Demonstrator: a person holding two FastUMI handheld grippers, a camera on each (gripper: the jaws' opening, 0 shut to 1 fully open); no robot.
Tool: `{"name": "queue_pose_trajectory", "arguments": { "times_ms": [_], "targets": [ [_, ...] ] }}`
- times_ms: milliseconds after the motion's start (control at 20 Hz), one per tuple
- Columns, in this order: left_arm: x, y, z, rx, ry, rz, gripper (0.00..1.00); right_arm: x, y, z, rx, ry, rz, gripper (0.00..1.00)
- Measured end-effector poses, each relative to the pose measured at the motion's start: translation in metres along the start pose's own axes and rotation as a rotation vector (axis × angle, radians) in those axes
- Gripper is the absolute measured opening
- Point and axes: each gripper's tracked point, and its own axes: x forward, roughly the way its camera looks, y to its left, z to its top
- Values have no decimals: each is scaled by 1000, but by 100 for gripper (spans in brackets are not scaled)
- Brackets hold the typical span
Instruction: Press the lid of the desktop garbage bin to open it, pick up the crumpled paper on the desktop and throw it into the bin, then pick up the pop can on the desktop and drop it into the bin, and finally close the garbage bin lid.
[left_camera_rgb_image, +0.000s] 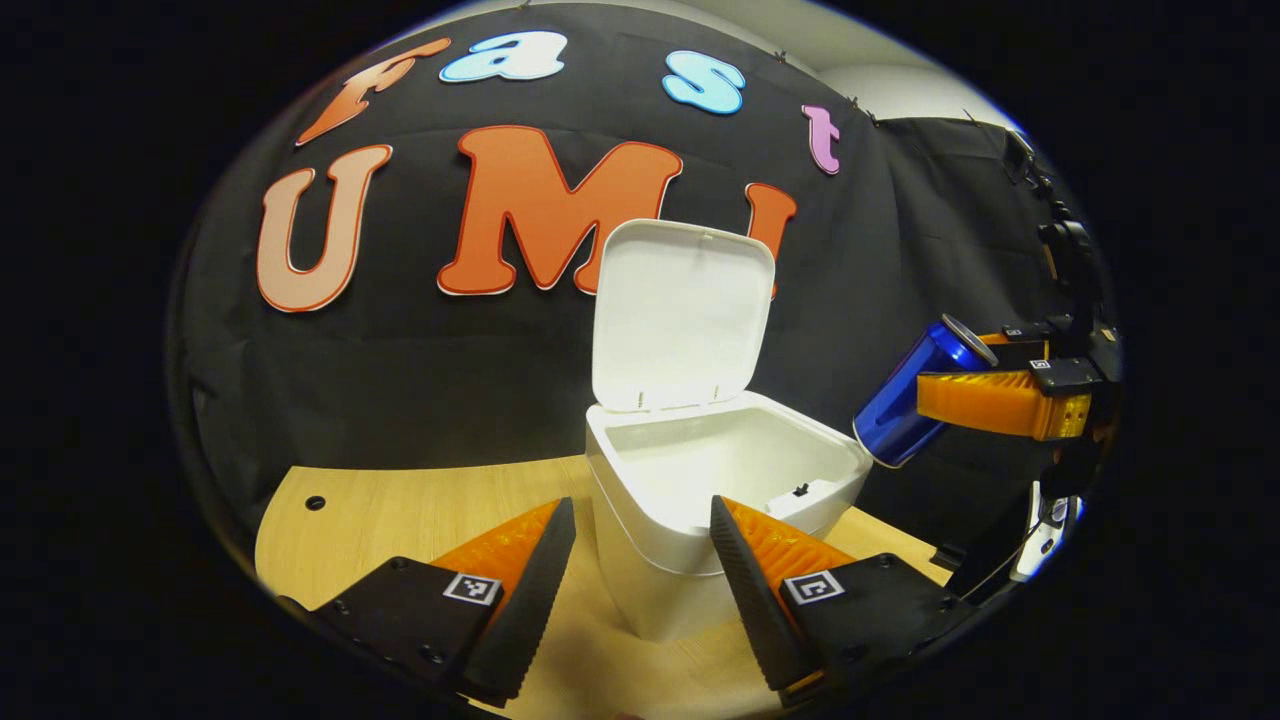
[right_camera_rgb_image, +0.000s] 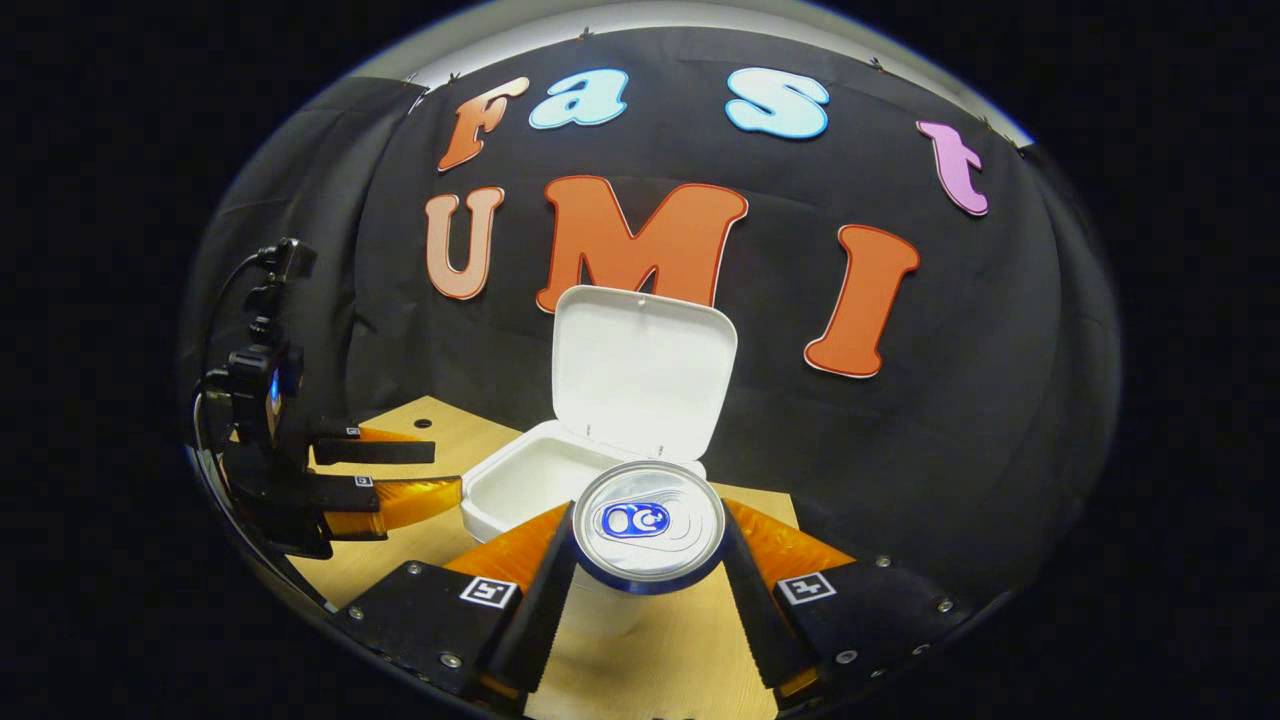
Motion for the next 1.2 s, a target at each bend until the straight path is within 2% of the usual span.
{"name": "queue_pose_trajectory", "arguments": {
  "times_ms": [200,300,500,750,950,1200],
  "targets": [
    [-7,23,-3,-7,11,56,86,12,0,-3,5,3,14,80],
    [-12,39,-7,-15,17,96,88,18,-3,-11,9,13,21,80],
    [-25,63,-9,-26,19,162,88,36,11,-4,12,24,50,80],
    [-40,74,-14,-40,19,225,87,49,18,-21,-14,74,87,80],
    [-54,83,-20,-10,31,284,87,57,15,-32,-20,110,82,80],
    [-63,89,-19,-6,21,323,89,64,13,-43,-7,128,87,80]
  ]
}}
